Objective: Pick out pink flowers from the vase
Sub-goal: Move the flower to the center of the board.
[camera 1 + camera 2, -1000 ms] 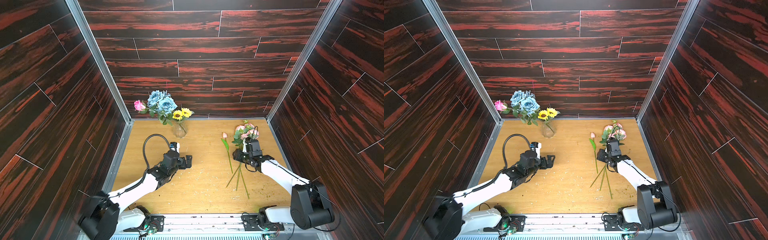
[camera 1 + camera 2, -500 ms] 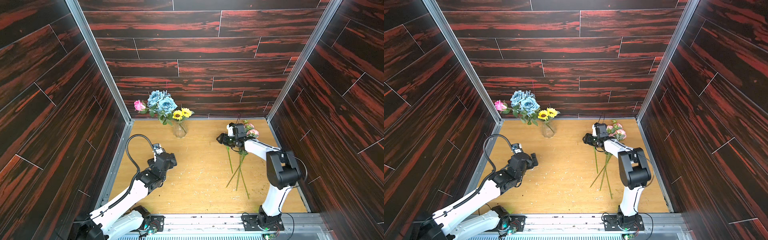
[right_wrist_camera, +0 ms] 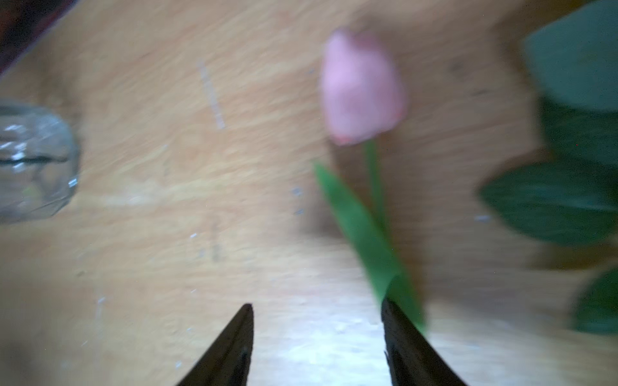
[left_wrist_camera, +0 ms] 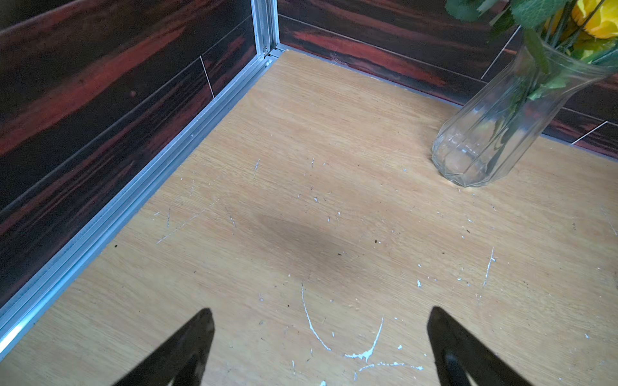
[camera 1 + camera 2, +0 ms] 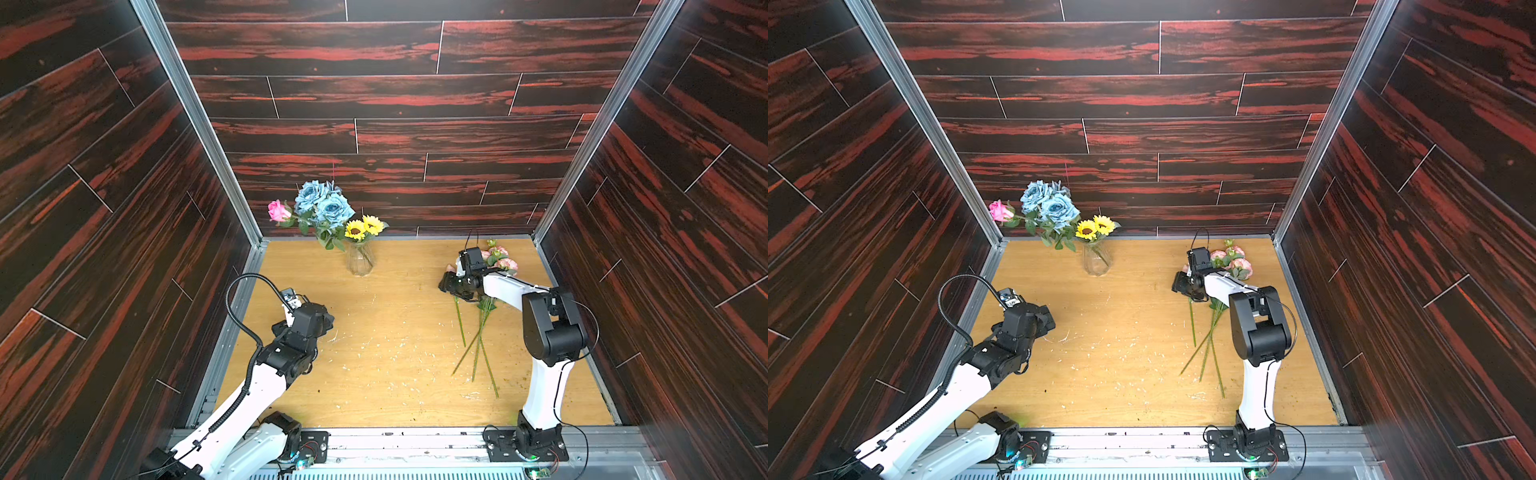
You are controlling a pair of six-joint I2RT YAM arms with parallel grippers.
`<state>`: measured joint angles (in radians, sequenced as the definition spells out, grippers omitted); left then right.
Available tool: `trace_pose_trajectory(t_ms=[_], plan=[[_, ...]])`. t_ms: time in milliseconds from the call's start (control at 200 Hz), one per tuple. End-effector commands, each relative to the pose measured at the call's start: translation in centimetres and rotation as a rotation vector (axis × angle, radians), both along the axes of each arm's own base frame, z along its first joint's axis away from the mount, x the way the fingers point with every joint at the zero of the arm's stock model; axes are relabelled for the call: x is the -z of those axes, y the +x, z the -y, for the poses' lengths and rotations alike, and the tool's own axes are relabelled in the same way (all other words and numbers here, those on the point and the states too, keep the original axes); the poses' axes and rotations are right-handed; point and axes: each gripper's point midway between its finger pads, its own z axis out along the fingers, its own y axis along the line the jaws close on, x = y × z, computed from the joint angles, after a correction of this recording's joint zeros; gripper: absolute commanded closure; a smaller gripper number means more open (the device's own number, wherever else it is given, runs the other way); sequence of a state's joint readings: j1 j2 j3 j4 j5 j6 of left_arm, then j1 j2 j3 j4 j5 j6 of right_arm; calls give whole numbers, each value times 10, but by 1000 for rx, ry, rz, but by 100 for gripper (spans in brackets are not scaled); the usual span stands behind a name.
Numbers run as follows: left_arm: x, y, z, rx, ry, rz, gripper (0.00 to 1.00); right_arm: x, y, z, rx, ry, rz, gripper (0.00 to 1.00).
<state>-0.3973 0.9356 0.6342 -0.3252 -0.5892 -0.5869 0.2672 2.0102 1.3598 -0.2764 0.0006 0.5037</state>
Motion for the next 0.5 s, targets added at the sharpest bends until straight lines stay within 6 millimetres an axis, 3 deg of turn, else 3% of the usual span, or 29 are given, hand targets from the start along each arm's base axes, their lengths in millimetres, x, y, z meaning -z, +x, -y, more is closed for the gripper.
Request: trace_pose_trajectory(t_ms=[0, 130, 291, 406, 491], plan=[[-11, 2, -6, -25, 20, 15, 0, 3, -10, 34, 59, -105, -47, 37], [-15, 3, -8, -30, 28, 29, 0, -21, -15, 41, 69, -127, 17, 37], [-15, 5, -7, -28, 20, 38, 0, -58, -18, 0, -68, -36, 133, 37], [-12, 6, -5, -24, 11, 34, 0, -53, -14, -21, -132, -129, 123, 37], [-11, 6, -4, -24, 6, 32, 0, -41, -8, -34, -160, -86, 93, 37]])
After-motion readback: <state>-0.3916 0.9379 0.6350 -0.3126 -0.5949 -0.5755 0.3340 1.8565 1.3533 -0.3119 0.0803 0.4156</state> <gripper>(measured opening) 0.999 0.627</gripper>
